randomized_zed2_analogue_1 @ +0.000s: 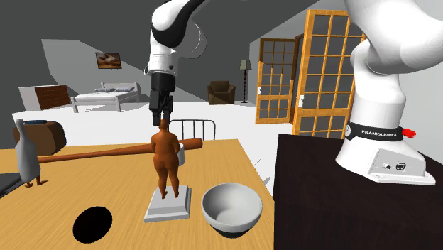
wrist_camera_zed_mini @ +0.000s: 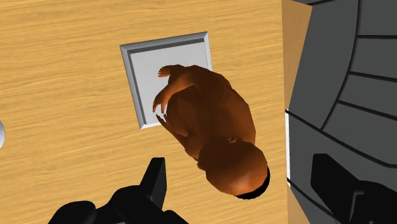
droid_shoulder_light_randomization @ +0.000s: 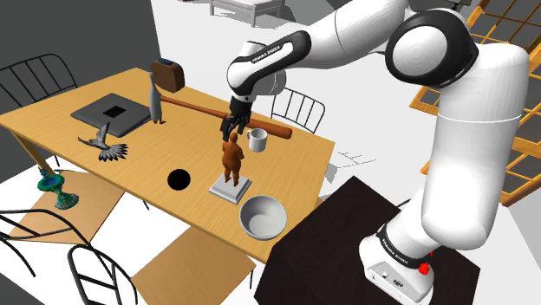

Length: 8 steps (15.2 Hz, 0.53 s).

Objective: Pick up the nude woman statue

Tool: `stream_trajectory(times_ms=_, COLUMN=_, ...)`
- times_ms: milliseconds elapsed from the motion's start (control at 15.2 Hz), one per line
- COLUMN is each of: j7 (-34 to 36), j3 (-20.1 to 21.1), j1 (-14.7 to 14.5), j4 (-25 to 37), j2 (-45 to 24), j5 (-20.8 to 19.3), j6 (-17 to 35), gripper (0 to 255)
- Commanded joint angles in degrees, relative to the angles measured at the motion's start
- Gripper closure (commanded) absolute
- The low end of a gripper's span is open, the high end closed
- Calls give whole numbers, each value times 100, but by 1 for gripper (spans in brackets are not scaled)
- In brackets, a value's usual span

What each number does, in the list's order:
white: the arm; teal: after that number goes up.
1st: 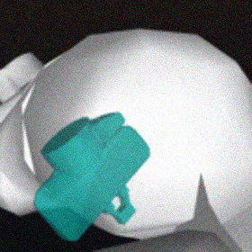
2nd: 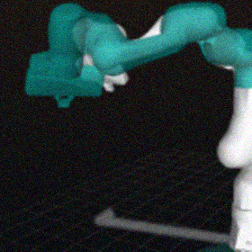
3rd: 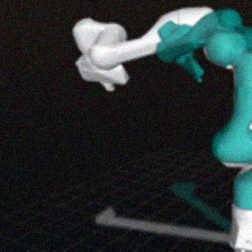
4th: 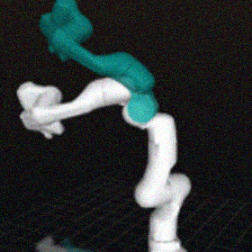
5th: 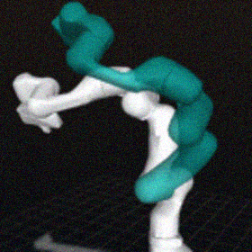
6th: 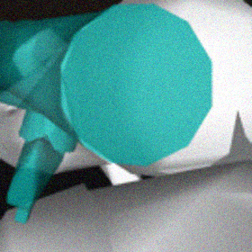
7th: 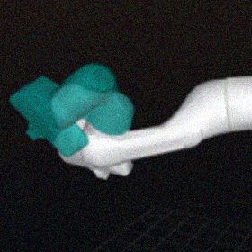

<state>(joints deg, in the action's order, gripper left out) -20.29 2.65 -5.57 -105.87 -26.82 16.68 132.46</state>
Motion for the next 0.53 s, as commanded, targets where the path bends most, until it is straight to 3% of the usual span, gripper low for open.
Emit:
stream_trajectory(times_ms=0, j7=-30, j3=9, j1=0, j4=-3, j2=-105, j5=18, j6=109, gripper=0)
stream_trajectory(times_ms=198, j7=-57, j3=16, j1=2, j4=-13, j2=-184, j5=34, j6=196, gripper=0)
stream_trajectory(times_ms=264, j7=-60, j3=16, j1=4, j4=-30, j2=-169, j5=35, j6=197, gripper=255)
stream_trajectory(times_ms=462, j7=-60, j3=16, j1=4, j4=-28, j2=-172, j5=35, j6=198, gripper=255)
